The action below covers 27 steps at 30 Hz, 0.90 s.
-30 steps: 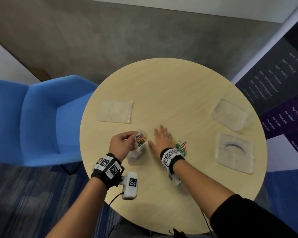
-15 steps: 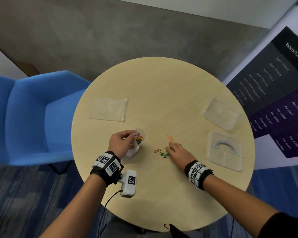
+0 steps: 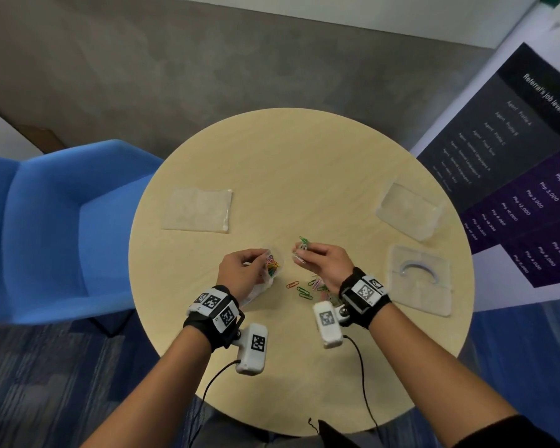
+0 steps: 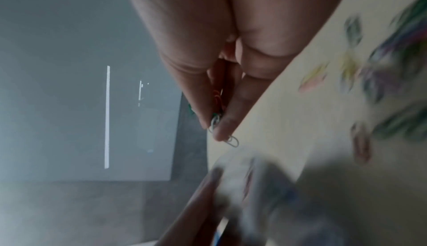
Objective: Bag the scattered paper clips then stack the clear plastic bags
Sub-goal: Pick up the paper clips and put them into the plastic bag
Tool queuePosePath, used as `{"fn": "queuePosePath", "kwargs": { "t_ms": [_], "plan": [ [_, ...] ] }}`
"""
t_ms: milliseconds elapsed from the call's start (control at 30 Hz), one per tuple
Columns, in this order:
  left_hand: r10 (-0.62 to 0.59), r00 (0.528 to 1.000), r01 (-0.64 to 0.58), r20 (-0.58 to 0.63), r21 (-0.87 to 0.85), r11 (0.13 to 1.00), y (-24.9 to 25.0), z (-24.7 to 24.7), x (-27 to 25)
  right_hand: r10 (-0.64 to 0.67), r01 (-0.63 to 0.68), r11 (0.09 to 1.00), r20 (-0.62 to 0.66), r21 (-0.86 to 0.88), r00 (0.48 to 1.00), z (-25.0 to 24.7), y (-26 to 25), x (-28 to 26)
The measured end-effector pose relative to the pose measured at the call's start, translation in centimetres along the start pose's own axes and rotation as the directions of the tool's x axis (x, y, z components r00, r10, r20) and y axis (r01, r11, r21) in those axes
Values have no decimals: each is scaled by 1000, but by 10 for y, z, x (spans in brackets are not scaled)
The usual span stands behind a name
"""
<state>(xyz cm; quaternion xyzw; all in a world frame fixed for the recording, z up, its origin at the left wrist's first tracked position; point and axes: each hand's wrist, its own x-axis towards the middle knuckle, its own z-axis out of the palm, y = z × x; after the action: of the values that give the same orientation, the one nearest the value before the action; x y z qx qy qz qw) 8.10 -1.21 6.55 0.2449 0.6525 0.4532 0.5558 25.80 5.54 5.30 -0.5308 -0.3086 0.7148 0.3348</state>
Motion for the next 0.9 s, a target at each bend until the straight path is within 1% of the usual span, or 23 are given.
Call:
{"fn": "queuePosePath", "kwargs": {
  "t_ms": [33, 100, 133, 200, 267, 300, 333, 400, 467, 500, 533, 567, 600, 633, 667, 700, 733, 767, 800, 833, 867, 900],
  "plan": [
    [10, 1000, -10, 2, 22, 1000, -1, 2, 1, 2, -3, 1000, 40, 20, 999, 12, 0, -3],
    [49, 999, -50, 16, 87, 995, -2, 4, 2, 13, -11, 1000, 74, -25, 997, 30, 6, -7],
    [69, 997, -70, 18, 108, 992, -3, 4, 2, 26, -22, 997, 60, -71, 998, 35, 10, -7],
    [91, 996, -91, 7, 130, 987, 0, 4, 1, 39, -42, 982, -18, -183, 999, 38, 20, -2],
    [108, 994, -106, 2, 171, 980, 1, 3, 1, 21, -44, 936, -70, -350, 997, 39, 24, 0],
    [113, 994, -112, 6, 191, 975, 0, 3, 1, -9, -22, 881, -64, -472, 998, 40, 24, 0],
    [121, 993, -121, 10, 212, 970, 0, 3, 1, -40, 9, 801, -38, -598, 998, 42, 20, -2],
    [138, 990, -137, 11, 257, 957, -2, 2, 3, -66, 66, 603, 33, -795, 997, 47, 9, -8],
    [162, 987, -161, 22, 310, 937, -1, 2, 2, -82, 134, 379, 111, -916, 990, 52, -1, -12],
    [179, 983, -179, 32, 338, 924, -1, 2, 3, -83, 166, 275, 148, -947, 985, 55, -5, -14],
    [199, 979, -201, 43, 362, 910, 1, 3, 2, -81, 191, 216, 177, -958, 981, 57, -9, -16],
    [220, 974, -222, 51, 386, 895, 1, 3, 3, -90, 227, 220, 212, -949, 973, 56, -11, -19],
    [241, 969, -242, 54, 411, 879, 3, 2, 3, -105, 264, 291, 243, -920, 964, 54, -12, -21],
    [259, 964, -255, 51, 433, 864, 4, 1, 3, -134, 283, 388, 250, -877, 959, 50, -14, -22],
    [267, 963, -257, 42, 442, 859, 4, 0, 4, -195, 283, 466, 215, -838, 957, 43, -18, -21],
    [267, 963, -253, 28, 432, 866, 3, -3, 6, -272, 269, 512, 142, -816, 952, 34, -20, -17],
    [258, 966, -241, 14, 406, 882, 3, -6, 7, -336, 229, 519, 50, -824, 941, 22, -20, -9],
    [244, 970, -228, 2, 371, 900, 3, -9, 9, -362, 168, 491, -24, -855, 932, 9, -16, 0],
    [231, 973, -215, -6, 344, 914, 2, -12, 10, -324, 80, 424, -69, -902, 943, -2, -10, 10],
    [225, 974, -208, -12, 329, 921, 2, -15, 10, -235, -11, 317, -90, -948, 968, -11, 0, 17],
    [223, 975, -206, -16, 320, 925, 2, -17, 11, -135, -73, 196, -101, -978, 986, -17, 13, 22],
    [223, 975, -206, -18, 315, 926, 1, -18, 12, -74, -88, 89, -95, -992, 993, -19, 28, 25]
  ]
}}
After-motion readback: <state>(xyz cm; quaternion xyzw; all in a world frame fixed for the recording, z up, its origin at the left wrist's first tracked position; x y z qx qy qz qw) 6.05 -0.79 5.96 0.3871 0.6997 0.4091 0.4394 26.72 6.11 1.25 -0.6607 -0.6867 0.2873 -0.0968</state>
